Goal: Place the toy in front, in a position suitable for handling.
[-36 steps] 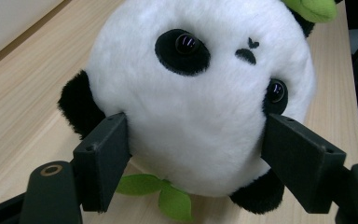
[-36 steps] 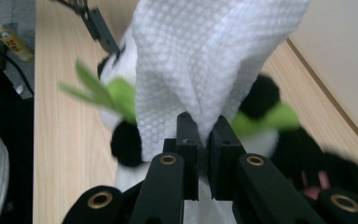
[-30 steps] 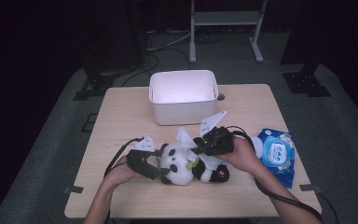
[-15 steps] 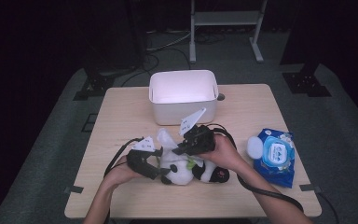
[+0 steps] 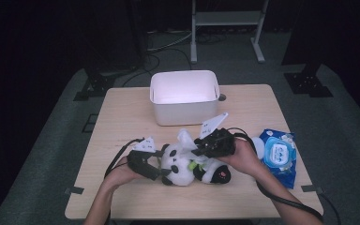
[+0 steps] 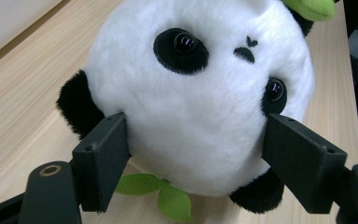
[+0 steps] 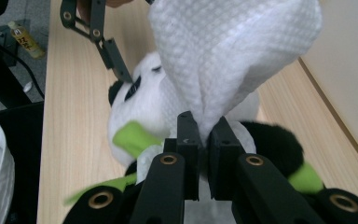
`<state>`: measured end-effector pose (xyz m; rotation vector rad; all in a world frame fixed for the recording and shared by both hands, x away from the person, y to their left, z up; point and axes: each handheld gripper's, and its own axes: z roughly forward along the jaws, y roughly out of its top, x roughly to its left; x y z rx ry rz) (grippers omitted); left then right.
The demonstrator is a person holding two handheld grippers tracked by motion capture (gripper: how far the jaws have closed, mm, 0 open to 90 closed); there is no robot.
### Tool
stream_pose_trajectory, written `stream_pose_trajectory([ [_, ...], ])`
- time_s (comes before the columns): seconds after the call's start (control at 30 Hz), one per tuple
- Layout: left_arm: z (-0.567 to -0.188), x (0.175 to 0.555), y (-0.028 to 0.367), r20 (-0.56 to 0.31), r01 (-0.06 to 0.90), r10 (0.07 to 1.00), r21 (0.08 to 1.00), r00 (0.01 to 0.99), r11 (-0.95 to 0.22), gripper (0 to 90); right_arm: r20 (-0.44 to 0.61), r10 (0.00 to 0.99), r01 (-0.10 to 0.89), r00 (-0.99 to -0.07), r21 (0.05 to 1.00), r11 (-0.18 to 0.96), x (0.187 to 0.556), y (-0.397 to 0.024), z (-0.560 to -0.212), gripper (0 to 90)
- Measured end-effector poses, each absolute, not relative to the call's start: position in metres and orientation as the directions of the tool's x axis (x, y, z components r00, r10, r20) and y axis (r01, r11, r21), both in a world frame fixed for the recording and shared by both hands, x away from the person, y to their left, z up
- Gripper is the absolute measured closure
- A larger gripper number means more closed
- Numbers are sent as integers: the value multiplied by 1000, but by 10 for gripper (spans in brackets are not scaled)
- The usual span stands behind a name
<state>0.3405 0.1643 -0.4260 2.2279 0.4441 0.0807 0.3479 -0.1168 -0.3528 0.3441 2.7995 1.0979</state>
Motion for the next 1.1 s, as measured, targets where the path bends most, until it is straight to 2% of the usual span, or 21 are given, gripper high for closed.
stream_pose_trajectory([
  [0.4, -426, 340, 164, -93, 289, 344, 762, 934, -580, 224, -5, 310, 228, -951, 669, 708, 339, -154, -362, 822],
  [0.93, -426, 341, 164, -93, 290, 344, 760, 934, -581, 224, -63, 325, 217, -943, 624, 751, 333, -166, -371, 631],
  [1.0, -427, 341, 164, -94, 291, 345, 761, 934, -580, 223, -69, 328, 215, -942, 627, 749, 333, -166, -374, 635],
  [1.1, -427, 341, 164, -93, 288, 342, 760, 935, -582, 224, -82, 341, 219, -937, 623, 751, 332, -165, -377, 722],
])
